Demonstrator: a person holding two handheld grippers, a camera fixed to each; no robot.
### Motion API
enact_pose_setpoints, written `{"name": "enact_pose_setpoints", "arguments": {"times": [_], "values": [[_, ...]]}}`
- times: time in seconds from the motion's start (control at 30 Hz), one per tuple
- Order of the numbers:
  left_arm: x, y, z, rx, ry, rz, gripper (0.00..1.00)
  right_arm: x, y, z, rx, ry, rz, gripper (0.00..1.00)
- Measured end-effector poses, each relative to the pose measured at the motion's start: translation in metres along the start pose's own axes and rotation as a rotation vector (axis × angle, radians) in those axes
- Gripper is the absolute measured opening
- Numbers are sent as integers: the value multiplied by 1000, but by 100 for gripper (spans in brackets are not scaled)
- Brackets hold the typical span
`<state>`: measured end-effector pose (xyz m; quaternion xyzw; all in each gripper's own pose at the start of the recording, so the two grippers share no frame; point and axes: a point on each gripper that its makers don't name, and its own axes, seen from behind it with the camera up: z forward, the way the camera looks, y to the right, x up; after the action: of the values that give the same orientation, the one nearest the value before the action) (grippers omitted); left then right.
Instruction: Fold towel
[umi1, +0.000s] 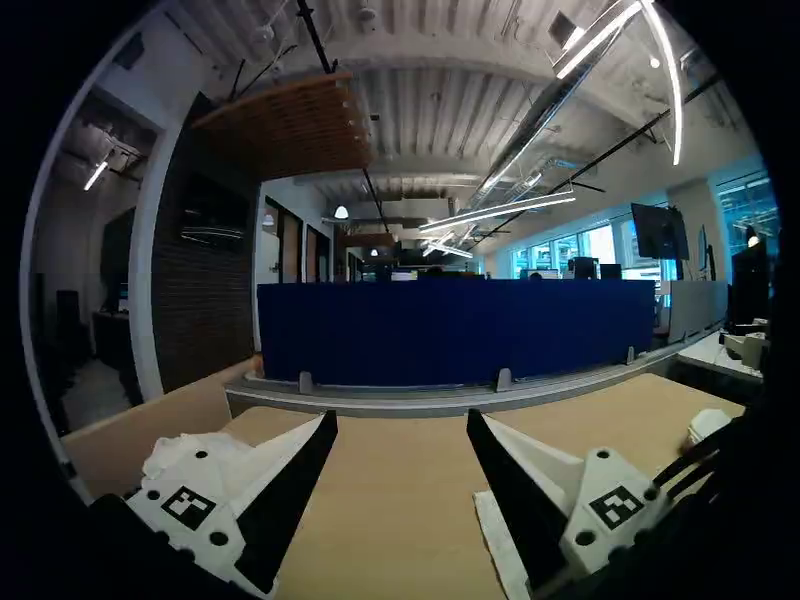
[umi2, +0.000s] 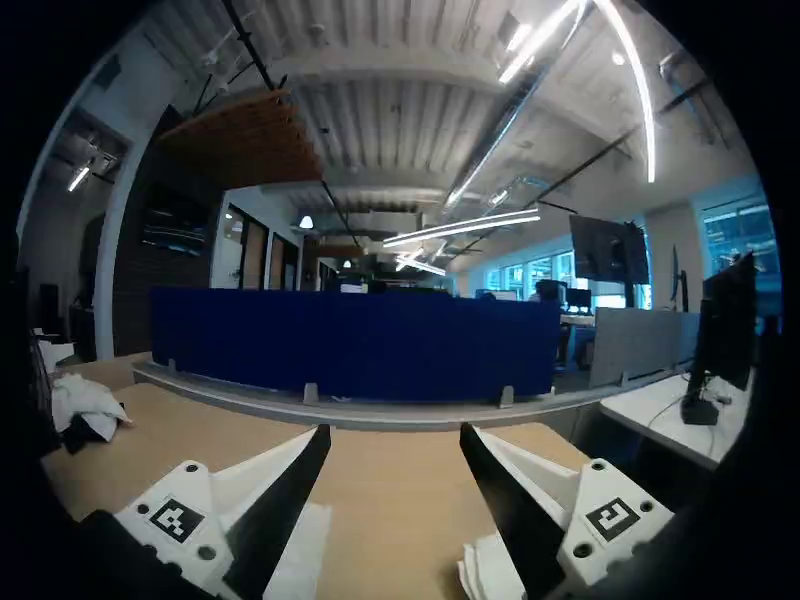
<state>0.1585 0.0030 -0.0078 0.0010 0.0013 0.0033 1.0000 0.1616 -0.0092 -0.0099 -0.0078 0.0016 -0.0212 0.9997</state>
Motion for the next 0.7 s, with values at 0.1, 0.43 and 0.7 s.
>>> {"name": "enact_pose_setpoints", "arguments": {"times": [0.1, 0.43, 0.7], "values": [[25, -6, -3, 14, 5, 1, 96, 23, -1, -2, 5, 0, 3, 100], [61, -27, -15, 62, 4, -32, 96, 62, 0, -14, -1, -2, 33, 100], [71, -28, -25, 57, -5, -49, 97, 75, 8, -22, -9, -5, 20, 100]]}}
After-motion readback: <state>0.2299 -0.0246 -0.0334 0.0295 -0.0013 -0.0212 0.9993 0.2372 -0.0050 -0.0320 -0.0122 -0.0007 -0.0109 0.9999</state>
